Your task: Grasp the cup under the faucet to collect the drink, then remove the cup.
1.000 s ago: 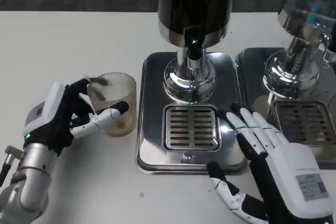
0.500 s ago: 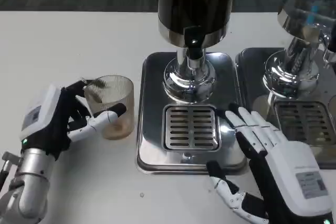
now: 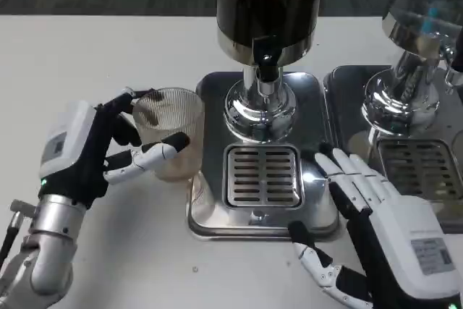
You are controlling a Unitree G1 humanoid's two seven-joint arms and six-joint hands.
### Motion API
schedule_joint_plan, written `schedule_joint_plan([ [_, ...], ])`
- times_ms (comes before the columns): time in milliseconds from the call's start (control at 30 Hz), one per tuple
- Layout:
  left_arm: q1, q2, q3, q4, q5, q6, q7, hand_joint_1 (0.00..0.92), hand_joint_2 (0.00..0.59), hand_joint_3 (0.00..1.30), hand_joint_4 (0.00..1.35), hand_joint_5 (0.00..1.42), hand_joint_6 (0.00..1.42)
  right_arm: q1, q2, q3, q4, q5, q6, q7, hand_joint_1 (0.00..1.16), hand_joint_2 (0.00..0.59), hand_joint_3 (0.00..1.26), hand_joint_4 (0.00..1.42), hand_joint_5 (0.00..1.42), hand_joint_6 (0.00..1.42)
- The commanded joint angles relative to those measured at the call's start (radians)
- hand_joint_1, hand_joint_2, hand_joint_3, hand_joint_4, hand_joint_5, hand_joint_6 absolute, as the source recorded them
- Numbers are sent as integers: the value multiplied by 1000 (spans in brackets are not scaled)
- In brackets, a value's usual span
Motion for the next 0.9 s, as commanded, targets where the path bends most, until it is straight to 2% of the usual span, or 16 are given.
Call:
schedule_joint_plan([
  [33,-44,-30,-28,-23,23,-23,0,267,144,440,588,803,834,17,14,-5,-10,7,-13,-27,376,423,156,86,97,162],
  [400,-116,-116,-97,29,60,13,-35,267,144,445,596,817,839,58,44,-2,-39,-15,-4,-55,377,423,164,86,106,162],
  [633,-152,-145,-121,65,73,29,-50,258,148,445,589,800,829,78,63,-1,-58,-26,2,-58,378,423,165,88,108,167],
  [767,-166,-158,-136,75,84,38,-54,253,148,442,575,768,722,88,74,-1,-70,-32,6,-59,378,423,165,93,108,172],
  [900,-176,-166,-148,80,82,44,-66,253,149,421,546,727,677,95,85,0,-80,-36,10,-54,378,423,165,95,108,174],
])
